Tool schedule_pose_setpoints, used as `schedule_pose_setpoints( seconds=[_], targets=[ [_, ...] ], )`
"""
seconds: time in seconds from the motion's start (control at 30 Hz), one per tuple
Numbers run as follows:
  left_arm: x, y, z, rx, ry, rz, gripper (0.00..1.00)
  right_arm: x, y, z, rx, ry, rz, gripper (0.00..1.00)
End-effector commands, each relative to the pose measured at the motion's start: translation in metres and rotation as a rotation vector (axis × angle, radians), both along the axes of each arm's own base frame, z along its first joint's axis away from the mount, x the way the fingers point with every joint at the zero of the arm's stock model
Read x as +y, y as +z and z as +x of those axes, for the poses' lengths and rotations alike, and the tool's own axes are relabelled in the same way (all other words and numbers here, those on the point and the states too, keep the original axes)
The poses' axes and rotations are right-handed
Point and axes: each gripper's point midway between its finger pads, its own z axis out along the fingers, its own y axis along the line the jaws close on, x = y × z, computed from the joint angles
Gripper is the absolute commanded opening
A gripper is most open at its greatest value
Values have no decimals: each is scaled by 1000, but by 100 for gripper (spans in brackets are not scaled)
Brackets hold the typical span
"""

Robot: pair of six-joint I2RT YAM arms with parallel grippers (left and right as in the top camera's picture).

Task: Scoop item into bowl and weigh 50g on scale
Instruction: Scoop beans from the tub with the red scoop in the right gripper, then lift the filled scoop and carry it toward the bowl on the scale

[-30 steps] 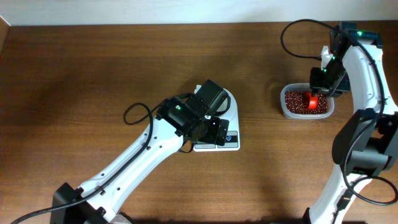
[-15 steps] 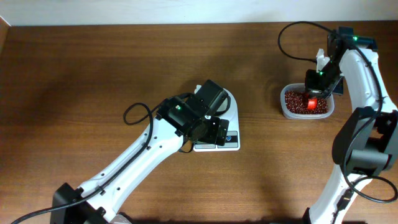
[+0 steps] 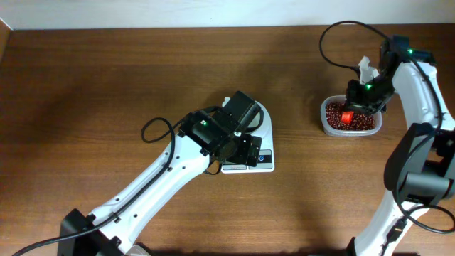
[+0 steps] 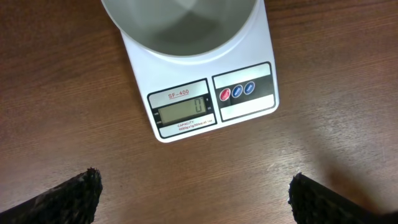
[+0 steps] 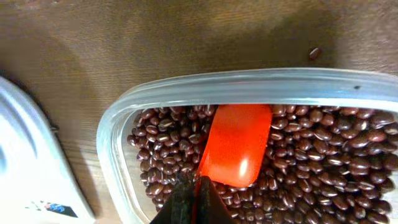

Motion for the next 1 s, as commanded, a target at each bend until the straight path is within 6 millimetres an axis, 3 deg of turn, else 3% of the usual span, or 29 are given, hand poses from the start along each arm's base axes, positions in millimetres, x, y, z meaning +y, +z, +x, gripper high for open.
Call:
schedule_pose_setpoints(
  seconds=[0.0, 0.07, 0.13, 0.27, 0.33, 0.47, 0.67, 0.87, 0.97],
  targets=[
    [-1, 2, 3, -12, 12, 3, 99, 2, -14, -14, 16, -18, 182, 4],
    [-1, 2, 3, -12, 12, 3, 99, 1, -9, -17, -34, -39, 343, 4],
    [-1, 2, 3, -12, 12, 3, 99, -13, -16, -22, -40, -90, 372, 4],
    [-1, 2, 3, -11, 12, 3, 99, -29, -6, -21, -106, -128, 456, 4],
    [-1, 2, 3, -12, 12, 3, 99, -25, 3, -17, -136, -137, 517, 4],
    [-1, 2, 3, -12, 12, 3, 99, -22, 8, -15, -151, -139, 553, 4],
    [-1, 2, 3, -12, 12, 3, 99, -48, 13, -20, -176, -222, 588, 4],
    [-1, 2, 3, -11, 12, 3, 99, -48, 19, -25, -178, -234, 633, 4],
    [-1, 2, 3, -12, 12, 3, 99, -61, 25, -29, -189, -284, 667, 4]
  ],
)
